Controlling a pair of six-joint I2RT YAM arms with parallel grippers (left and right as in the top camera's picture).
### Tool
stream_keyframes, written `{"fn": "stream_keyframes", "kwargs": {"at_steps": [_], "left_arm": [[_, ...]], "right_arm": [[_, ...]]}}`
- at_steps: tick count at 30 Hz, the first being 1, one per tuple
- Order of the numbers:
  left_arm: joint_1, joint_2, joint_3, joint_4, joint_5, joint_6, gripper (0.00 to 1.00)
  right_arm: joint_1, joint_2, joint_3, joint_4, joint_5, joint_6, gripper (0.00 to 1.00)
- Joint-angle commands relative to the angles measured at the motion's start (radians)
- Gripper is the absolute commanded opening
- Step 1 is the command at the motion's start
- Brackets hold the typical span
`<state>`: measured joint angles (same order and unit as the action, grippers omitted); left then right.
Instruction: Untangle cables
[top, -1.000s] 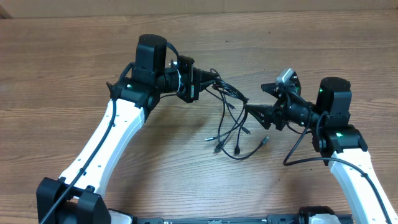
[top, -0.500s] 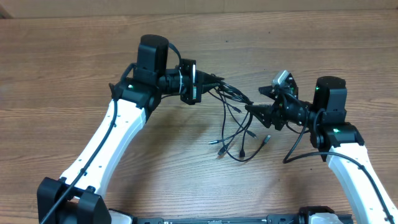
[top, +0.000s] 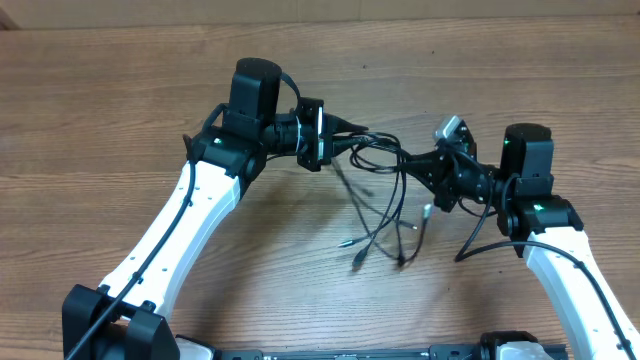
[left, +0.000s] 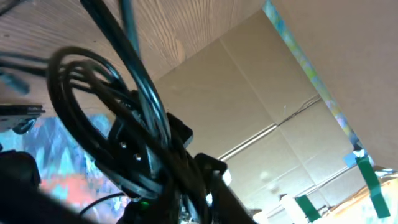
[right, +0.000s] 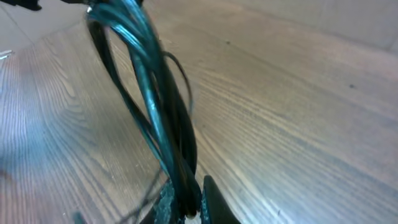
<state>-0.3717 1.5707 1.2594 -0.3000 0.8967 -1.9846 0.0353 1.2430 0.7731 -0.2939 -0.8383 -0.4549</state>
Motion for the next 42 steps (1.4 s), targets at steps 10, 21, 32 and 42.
{"fn": "stream_keyframes", "kwargs": {"at_steps": [10,21,32,42], "left_arm": [[-0.002,-0.022,0.016,-0.011,-0.189,0.383,1.0],[-0.003,-0.022,0.016,-0.182,-0.11,1.3,0.97],[-0.031,-0.022,0.016,-0.355,-0.112,1.637,0.89],[-0.035,-0.023,0.016,-0.286,-0.12,1.793,1.0]], "right_arm": [[0.003,0.004,0.014,-0.061,0.046,0.004,0.04],[0.003,0.004,0.014,-0.06,0.064,0.307,0.04],[0.003,0.005,0.014,-0.012,0.074,0.669,0.04],[0.003,0.005,0.014,-0.141,0.04,0.392,0.04]]}}
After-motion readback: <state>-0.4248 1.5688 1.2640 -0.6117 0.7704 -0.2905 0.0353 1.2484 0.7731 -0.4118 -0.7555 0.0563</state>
